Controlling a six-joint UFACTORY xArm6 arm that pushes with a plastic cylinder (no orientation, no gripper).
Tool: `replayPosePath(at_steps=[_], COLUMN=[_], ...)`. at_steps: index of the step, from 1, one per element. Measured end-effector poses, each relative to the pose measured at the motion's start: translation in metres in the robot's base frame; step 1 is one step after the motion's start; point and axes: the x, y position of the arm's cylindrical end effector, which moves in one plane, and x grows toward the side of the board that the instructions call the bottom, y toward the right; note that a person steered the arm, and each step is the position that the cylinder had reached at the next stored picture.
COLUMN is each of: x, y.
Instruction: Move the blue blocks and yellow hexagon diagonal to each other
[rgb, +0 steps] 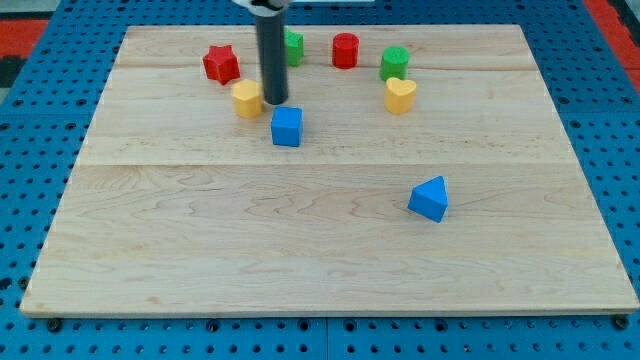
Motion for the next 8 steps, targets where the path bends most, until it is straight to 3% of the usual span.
replayPosePath(at_steps=[1, 3, 5, 8], x=[-0.01, -0.035, 0.045, 0.067], y=[-0.035, 0.009, 0.098, 0.023])
